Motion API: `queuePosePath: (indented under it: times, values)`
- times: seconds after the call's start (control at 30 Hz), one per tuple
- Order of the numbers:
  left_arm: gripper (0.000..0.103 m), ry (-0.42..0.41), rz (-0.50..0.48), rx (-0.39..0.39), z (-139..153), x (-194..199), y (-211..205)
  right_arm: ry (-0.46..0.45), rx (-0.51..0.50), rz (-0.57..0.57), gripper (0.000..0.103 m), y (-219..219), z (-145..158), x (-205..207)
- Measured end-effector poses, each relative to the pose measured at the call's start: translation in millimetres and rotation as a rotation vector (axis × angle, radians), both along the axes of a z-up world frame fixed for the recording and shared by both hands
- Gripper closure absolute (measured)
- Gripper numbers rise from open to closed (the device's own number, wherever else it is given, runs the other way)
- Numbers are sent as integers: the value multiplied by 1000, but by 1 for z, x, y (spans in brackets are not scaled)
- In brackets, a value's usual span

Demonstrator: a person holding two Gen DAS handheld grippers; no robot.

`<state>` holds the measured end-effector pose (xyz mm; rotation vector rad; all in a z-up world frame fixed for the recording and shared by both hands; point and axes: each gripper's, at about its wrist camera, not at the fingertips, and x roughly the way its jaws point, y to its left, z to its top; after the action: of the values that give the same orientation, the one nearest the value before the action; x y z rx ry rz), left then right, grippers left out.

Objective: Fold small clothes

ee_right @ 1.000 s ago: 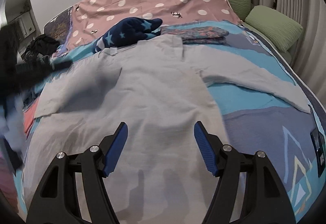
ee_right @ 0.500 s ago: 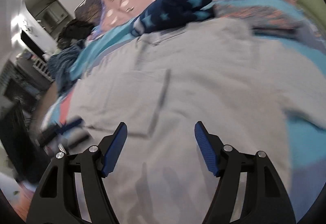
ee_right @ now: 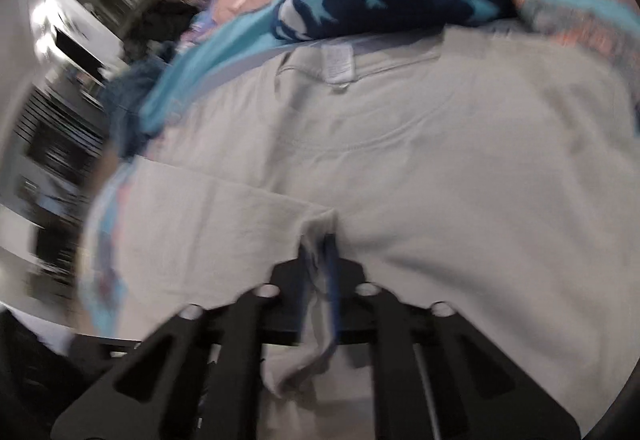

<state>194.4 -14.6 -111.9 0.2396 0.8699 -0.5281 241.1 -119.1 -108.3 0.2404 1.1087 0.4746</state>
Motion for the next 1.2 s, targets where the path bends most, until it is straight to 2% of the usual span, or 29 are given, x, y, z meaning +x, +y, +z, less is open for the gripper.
queuePosePath:
  times: [0.07, 0.17, 0.27, 0.33, 0.4, 0.47, 0.53, 0.63, 0.77, 0.87, 0.93, 1.0, 1.07, 1.13, 1.2]
  values:
    - [101, -2, 23, -67, 15, 1, 7, -40, 51, -20, 100, -11, 18, 0]
    - [101, -40, 28, -148, 47, 0, 8, -129, 113, -41, 101, -34, 62, -3]
    - [101, -73, -12, -231, 78, -5, -5, -202, 103, -51, 101, -55, 93, -14]
    - [101, -91, -43, -250, 87, -8, -19, -231, 81, -73, 101, -72, 100, -18]
    - [101, -92, -64, -244, 86, -7, -36, -240, 57, -107, 101, -89, 98, -21]
    - [101, -58, -81, -247, 76, -3, -54, -226, 38, -143, 101, -103, 89, -18]
    - [101, -12, -92, -251, 62, -2, -70, -192, 14, -187, 101, -122, 70, -20]
    - [101, 14, -94, -210, 43, -2, -86, -149, -23, -240, 101, -143, 42, -20]
    - [101, 71, -90, -184, 20, 2, -94, -105, -21, -286, 101, -164, 18, -22]
    - [101, 80, -98, -176, 18, 0, -95, -69, 5, -288, 99, -167, 14, -28]
    - [98, 74, -102, -177, 20, -4, -92, -50, 21, -273, 96, -164, 15, -33]
    - [80, 80, -115, -194, 25, -12, -84, -49, 15, -247, 92, -159, 18, -39]
    - [67, 73, -115, -204, 29, -20, -73, -35, 9, -228, 78, -153, 19, -44]
    - [62, 48, -103, -188, 35, -32, -54, -31, -2, -212, 77, -147, 20, -47]
    - [56, 25, -51, -162, 37, -40, -31, -32, -19, -197, 77, -140, 21, -50]
